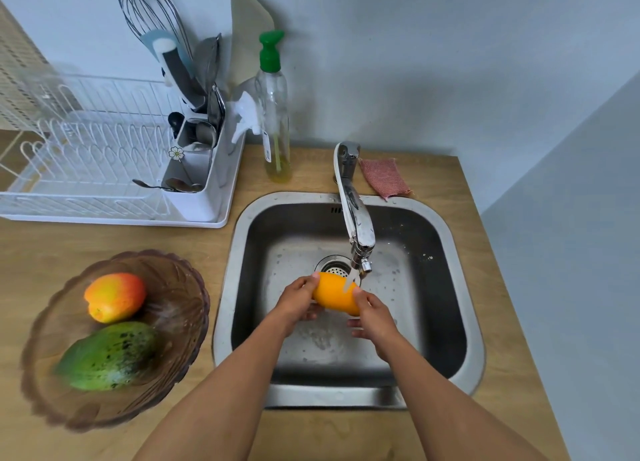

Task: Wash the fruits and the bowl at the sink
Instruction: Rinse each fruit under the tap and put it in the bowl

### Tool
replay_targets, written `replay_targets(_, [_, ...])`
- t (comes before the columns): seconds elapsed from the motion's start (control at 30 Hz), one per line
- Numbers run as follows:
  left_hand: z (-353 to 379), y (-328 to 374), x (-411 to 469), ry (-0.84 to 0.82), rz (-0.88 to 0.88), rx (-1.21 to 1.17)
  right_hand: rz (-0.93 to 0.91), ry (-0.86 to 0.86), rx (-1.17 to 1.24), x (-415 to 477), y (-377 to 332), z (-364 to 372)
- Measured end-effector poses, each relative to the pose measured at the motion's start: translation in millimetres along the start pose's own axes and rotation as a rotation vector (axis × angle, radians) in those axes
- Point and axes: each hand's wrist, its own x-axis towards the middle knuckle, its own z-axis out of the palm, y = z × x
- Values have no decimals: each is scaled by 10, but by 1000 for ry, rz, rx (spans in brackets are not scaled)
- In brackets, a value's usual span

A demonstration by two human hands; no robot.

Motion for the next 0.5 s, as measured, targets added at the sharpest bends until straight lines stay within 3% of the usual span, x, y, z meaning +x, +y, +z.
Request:
replay_targets(0.27, [216,159,-53,-199,34,-163,72,30,82,-39,59,-142])
replay_targets(0.5, [288,161,-25,-92,44,27,29,52,137,-76,40,-270])
